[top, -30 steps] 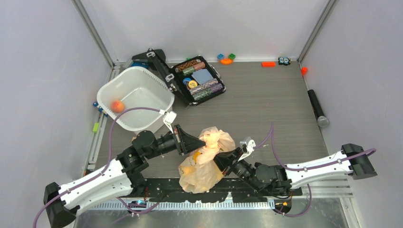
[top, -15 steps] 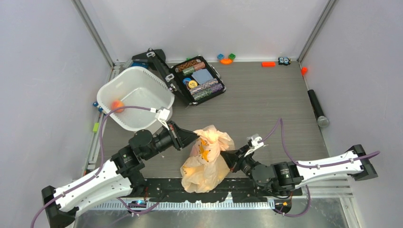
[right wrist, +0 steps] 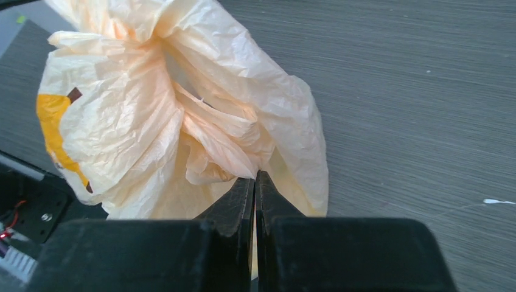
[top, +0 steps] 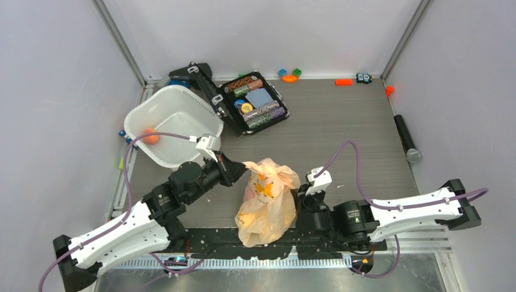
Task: Place the fake fruits into the plastic bag and tie a complex knot
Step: Tie the plastic bag at the center of the board.
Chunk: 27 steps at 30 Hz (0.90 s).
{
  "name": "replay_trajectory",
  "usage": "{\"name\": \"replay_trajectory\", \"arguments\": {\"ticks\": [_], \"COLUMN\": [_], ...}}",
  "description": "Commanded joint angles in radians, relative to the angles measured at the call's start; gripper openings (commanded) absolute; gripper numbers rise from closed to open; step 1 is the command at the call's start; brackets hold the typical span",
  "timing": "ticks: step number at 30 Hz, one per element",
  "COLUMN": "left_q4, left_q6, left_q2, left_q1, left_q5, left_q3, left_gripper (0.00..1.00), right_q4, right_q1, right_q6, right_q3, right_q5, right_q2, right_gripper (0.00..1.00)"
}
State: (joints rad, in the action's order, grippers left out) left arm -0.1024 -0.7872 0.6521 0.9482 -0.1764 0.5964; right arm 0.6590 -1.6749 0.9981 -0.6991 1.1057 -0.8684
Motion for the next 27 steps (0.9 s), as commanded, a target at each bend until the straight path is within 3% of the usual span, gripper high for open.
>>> {"name": "replay_trajectory", "arguments": {"ticks": [1, 7, 10, 15, 21, 24, 27], "left_q4": [-0.038, -0.097, -0.093, -0.061, 0.059, 0.109, 0.200], "left_q6": [0.073, 0.107, 0.081, 0.056, 0.076, 0.055, 0.015], "left_q2": [0.023, 0.061, 0.060, 0.055, 0.069, 0.068, 0.069], "left_q1": [-0.010, -0.037, -0.064, -0.080, -0.080, -0.080, -0.080], "left_q5": [-0.135, -0.140, -0.140, -0.121, 0.085, 0.166, 0.224], "left_q3": [0.103, 0.140, 0.089, 0.029, 0.021, 0.021, -0.008], "left_gripper": [0.00, 0.00, 0.00, 0.00, 0.02, 0.46, 0.68], "right_q4": [0.202, 0.001, -0.078, -0.159, -0.231, -0.264, -0.293], "right_q1": [0.075, 0.314, 0.405, 0.442, 0.443, 0.443, 0.443], "right_q6": [0.007, -0.294, -0.332, -0.320, -0.390, -0.418, -0.430], "right_q3": [-0.051, 0.019, 0.074, 0.168, 0.146, 0.142, 0.144], "right_q5": [0.020, -0.170, -0.240, -0.299, -0.344, -0.373, -0.399], "right_q2": [0.002, 0.075, 0.078, 0.065, 0.072, 0.084, 0.088], "right_gripper": [0.05, 0.05, 0.05, 0.05, 0.05, 0.05, 0.05]}}
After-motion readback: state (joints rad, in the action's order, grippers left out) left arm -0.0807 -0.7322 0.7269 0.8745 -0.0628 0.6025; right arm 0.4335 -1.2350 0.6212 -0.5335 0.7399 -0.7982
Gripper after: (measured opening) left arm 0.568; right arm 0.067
